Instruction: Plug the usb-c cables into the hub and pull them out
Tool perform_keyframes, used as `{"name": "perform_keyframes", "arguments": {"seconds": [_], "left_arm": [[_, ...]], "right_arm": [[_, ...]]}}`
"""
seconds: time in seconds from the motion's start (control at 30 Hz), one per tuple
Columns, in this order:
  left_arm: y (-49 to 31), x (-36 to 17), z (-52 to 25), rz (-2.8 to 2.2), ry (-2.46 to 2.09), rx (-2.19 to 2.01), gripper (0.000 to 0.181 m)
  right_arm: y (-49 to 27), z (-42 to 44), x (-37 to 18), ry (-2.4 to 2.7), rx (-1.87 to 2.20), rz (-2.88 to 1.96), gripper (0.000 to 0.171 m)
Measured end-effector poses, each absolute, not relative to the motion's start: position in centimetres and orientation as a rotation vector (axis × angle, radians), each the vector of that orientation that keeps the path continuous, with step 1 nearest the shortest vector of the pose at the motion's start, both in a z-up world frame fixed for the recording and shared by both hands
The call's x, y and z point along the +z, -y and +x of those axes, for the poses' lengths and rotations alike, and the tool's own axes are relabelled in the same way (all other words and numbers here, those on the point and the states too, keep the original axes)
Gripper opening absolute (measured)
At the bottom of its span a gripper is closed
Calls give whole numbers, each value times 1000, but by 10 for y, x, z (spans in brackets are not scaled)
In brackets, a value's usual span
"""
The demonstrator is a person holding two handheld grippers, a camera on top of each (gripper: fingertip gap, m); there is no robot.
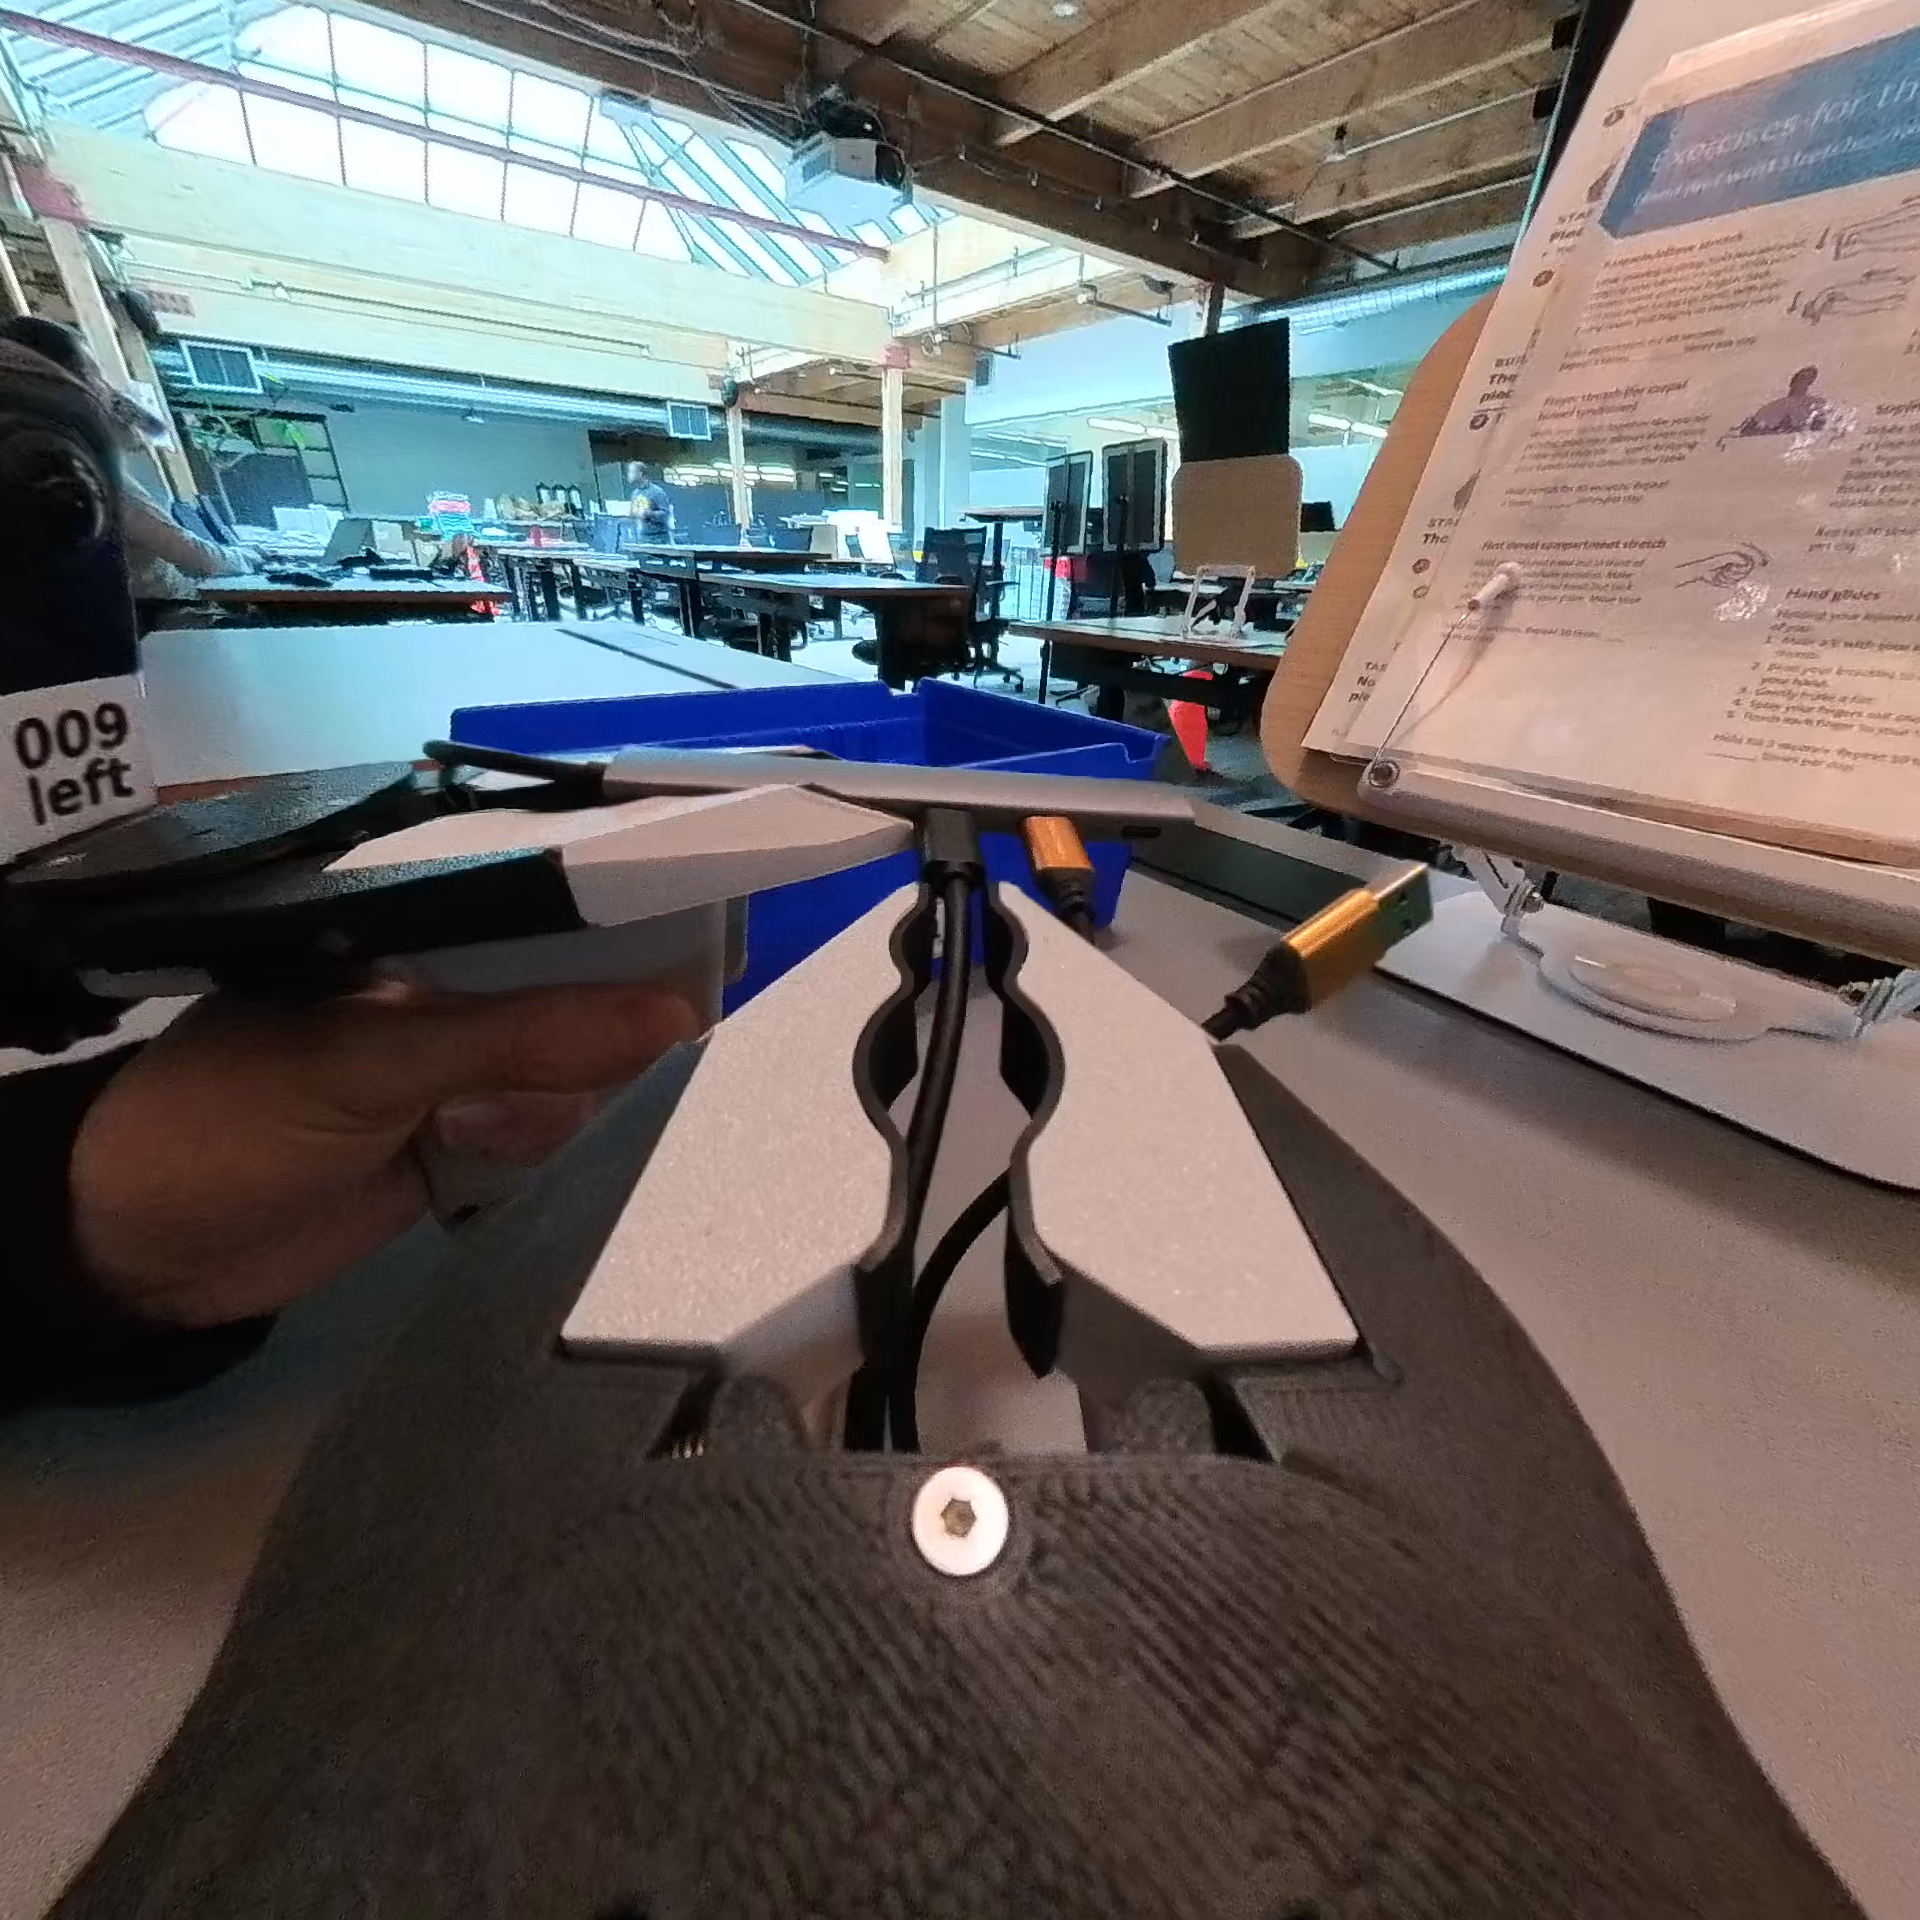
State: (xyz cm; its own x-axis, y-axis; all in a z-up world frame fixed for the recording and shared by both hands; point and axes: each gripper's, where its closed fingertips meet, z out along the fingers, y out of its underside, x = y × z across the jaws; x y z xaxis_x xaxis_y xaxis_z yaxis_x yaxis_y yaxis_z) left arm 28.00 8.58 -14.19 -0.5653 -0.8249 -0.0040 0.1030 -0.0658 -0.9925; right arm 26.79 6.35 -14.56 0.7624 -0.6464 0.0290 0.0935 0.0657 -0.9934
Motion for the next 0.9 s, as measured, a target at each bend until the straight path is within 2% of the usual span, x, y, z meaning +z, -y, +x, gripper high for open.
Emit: {"name": "perform_keyframes", "arguments": {"seconds": [0.4, 0.53, 0.57, 0.7, 0.9], "left_arm": [[-87, -139, 278, -844, -1491, -1796, 22], [-89, -142, 280, -868, -1498, -1803, 21], [-89, -143, 281, -867, -1503, -1792, 21], [-87, -143, 280, -847, -1512, -1784, 21], [-86, -145, 280, -846, -1518, -1759, 22]], "right_arm": [[-65, 265, -139, -485, -576, -1350, 9], [-64, 263, -135, -487, -557, -1329, 21], [-63, 266, -139, -501, -575, -1353, 16], [-62, 266, -139, -504, -551, -1332, 14], [-68, 265, -144, -506, -556, -1365, 21]]}}
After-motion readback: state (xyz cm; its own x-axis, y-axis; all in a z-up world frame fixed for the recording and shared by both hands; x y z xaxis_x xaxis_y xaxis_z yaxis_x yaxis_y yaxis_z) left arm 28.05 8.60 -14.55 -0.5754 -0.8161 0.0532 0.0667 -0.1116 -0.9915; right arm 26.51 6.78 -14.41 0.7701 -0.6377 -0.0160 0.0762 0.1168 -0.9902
